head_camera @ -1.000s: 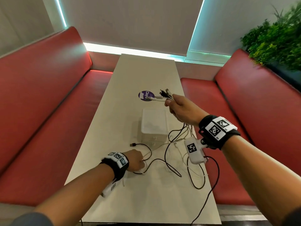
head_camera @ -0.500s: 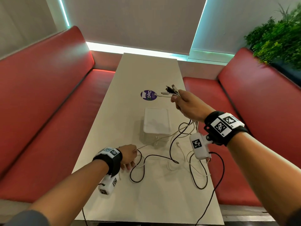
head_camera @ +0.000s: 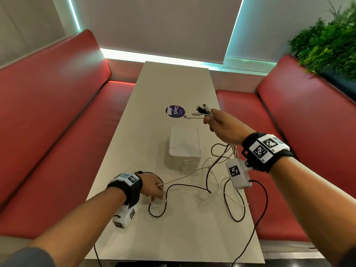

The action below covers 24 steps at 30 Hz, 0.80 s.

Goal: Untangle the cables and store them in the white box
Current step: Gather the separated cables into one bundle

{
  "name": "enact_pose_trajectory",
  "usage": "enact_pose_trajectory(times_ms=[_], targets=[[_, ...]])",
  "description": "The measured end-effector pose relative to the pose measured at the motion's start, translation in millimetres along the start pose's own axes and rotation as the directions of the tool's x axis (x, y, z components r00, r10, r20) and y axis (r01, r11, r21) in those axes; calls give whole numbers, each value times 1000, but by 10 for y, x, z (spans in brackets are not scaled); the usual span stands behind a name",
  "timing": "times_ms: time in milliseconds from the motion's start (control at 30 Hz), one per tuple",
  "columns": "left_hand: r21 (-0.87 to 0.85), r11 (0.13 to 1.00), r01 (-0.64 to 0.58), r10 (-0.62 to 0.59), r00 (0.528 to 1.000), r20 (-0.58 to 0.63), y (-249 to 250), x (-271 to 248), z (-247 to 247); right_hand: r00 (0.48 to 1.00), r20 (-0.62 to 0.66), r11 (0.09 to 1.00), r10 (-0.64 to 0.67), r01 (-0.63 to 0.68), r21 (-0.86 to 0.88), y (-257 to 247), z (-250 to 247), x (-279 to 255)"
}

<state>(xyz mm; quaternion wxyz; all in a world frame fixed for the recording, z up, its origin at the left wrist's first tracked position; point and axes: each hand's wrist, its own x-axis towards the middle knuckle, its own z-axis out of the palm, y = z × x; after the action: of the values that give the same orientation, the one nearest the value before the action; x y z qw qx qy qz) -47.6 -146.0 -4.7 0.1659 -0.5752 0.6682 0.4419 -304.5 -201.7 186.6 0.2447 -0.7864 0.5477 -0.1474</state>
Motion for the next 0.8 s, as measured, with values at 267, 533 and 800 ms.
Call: enact_pose_trajectory(times_ms=[267, 533, 800], targets=[[-44, 998, -33, 38, 993, 110, 66, -56, -136, 997, 65, 998, 51, -52, 21, 65, 51, 1], [-392, 917, -68, 10, 989, -148, 65, 65, -294, 974, 170, 916, 148, -200, 348, 117, 73, -28], [100, 995, 12, 6, 984, -180, -171, 217, -46, 982, 162, 890, 101, -162, 426, 81, -40, -63]])
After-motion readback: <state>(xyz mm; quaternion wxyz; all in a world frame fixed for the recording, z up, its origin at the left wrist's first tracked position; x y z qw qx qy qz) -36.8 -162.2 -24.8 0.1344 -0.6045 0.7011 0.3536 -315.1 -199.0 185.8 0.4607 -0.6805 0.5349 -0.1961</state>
